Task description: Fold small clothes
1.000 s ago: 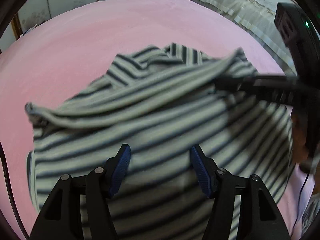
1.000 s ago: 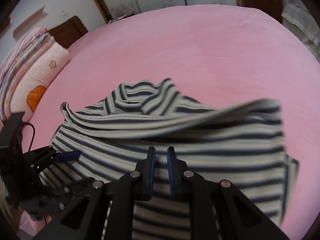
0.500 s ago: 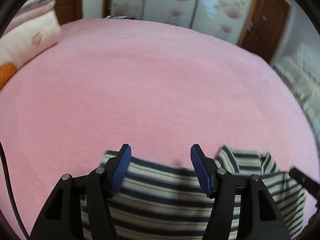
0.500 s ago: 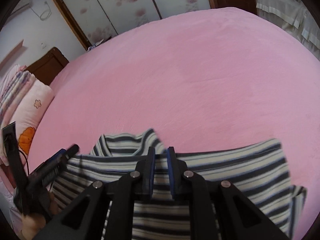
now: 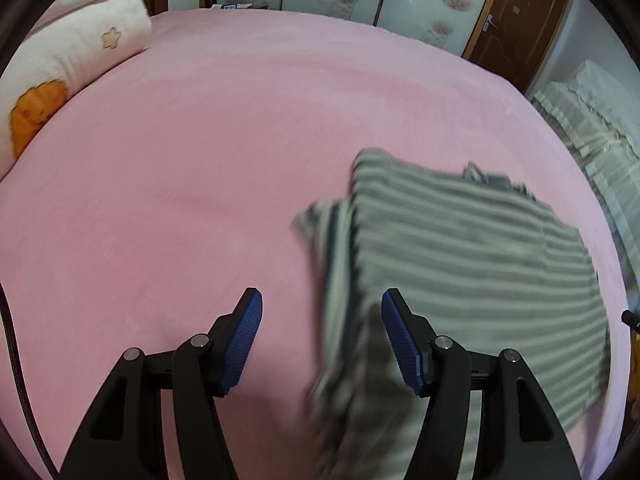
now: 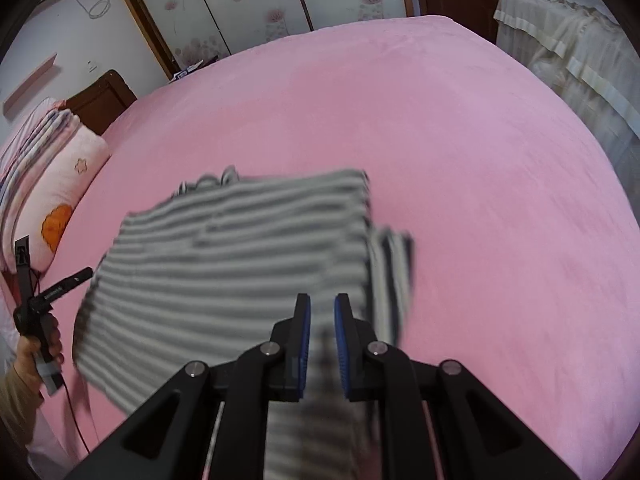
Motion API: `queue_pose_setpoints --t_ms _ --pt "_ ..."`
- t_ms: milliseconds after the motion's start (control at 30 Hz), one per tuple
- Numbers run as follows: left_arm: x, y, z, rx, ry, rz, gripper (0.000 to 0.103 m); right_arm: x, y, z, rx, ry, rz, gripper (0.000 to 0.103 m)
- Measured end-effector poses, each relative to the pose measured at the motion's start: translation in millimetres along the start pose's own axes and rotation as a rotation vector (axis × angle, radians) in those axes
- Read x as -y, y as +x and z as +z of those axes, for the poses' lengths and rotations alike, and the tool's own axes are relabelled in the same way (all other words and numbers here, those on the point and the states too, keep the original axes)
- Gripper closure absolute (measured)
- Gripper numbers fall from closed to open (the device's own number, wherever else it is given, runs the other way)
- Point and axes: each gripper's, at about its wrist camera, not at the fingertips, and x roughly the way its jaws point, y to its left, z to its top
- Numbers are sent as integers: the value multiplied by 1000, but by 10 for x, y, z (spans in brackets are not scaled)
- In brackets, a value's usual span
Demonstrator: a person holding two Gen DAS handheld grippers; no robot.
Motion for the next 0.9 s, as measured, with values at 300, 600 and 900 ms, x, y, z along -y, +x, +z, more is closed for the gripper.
queue_pose_setpoints --t_ms 300,600,900 --pt "-260 -550 -1016 -78 21 -65 38 -207 -277 -883 -46 -15 -7 79" --pt "63 -314 -1081 -71 1 -132 38 -85 -176 -1046 -40 13 -35 78" --pt "222 -227 -1055 -59 9 -214 59 154 22 -1146 -52 104 81 78"
